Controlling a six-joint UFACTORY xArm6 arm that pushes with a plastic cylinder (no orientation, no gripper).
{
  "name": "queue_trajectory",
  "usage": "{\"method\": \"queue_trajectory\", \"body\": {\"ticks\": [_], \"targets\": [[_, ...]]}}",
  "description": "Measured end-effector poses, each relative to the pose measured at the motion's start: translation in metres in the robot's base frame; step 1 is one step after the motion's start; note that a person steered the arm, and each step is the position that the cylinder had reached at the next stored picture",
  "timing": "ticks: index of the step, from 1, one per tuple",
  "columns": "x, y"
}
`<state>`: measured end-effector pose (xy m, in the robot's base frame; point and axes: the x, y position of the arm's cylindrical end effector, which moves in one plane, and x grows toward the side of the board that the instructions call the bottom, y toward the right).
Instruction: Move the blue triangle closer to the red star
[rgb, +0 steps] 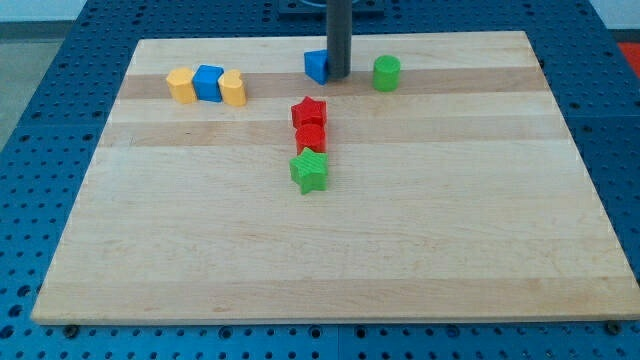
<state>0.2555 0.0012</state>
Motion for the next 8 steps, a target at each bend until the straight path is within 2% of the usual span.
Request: {"method": "queue_trajectory", "body": {"ticks": [2, 5, 6, 8], "targets": [[-0.001, -0.006], [-0.059, -0.007], [-0.053, -0.019], [0.006, -0.049]]}}
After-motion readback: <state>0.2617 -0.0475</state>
